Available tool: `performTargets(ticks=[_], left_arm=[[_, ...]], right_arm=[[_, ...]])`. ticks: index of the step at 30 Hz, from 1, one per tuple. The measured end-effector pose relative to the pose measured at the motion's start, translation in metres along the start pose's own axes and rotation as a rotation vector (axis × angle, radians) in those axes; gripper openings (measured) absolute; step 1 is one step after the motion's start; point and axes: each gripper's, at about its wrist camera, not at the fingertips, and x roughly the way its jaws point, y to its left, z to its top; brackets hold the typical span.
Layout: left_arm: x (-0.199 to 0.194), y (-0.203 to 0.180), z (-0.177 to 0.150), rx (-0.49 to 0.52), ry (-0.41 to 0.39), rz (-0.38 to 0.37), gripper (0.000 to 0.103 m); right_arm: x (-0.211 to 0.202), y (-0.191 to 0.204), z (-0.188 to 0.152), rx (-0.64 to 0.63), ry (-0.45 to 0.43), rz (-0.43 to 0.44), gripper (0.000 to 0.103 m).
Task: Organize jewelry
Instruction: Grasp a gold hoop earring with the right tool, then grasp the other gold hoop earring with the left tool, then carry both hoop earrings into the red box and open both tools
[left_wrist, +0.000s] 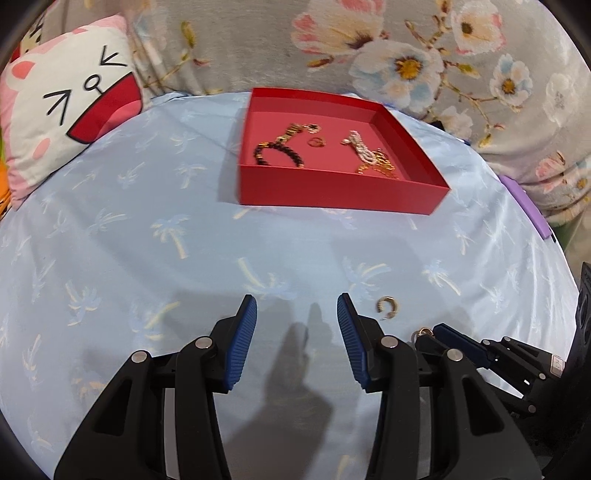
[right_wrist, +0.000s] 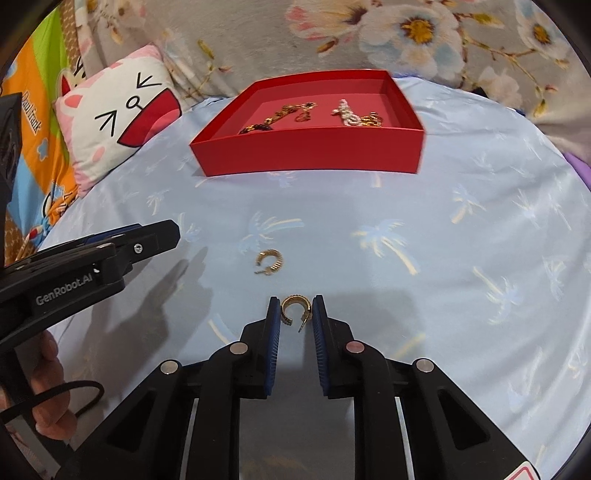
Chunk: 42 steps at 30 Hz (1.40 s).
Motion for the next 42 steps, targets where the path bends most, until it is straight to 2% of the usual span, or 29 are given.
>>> performTargets(ticks=[9, 19, 21, 25, 29, 36, 42], left_arm=[[0.024, -0.044, -0.003, 0.065, 0.044, -0.055, 0.044], [0.039, -0.064, -0.009, 0.110, 0.052, -0.026, 0.043], [0.040, -0.066, -0.009, 0.120, 0.044, -0.014, 0.038], [0.041, -0.068, -0.011, 0.138, 0.030, -0.002, 0.016], [0.039, -0.069, -0.012, 0.138, 0.025, -0.005, 0.016], [0.003, -0.055, -0.002, 0.093, -0.020, -0.037, 0.016], [-0.052, -0.035, 0.020, 0.060, -0.132, -0.051, 0.016]], right_arm=[[-0.030, -0.037, -0.012, 0.102, -0.028, -0.004, 0.016], [-0.032, -0.048, -0.012, 0.121, -0.037, 0.006, 0.016], [-0.031, -0.048, -0.013, 0.123, -0.033, 0.006, 0.016], [-0.032, -0.051, -0.015, 0.132, -0.035, 0.012, 0.016], [-0.035, -0.053, -0.015, 0.137, -0.041, 0.014, 0.016], [-0.057, -0.047, -0.009, 0.123, -0.087, 0.025, 0.016], [-0.090, -0.036, 0.012, 0.087, -0.168, 0.033, 0.016]])
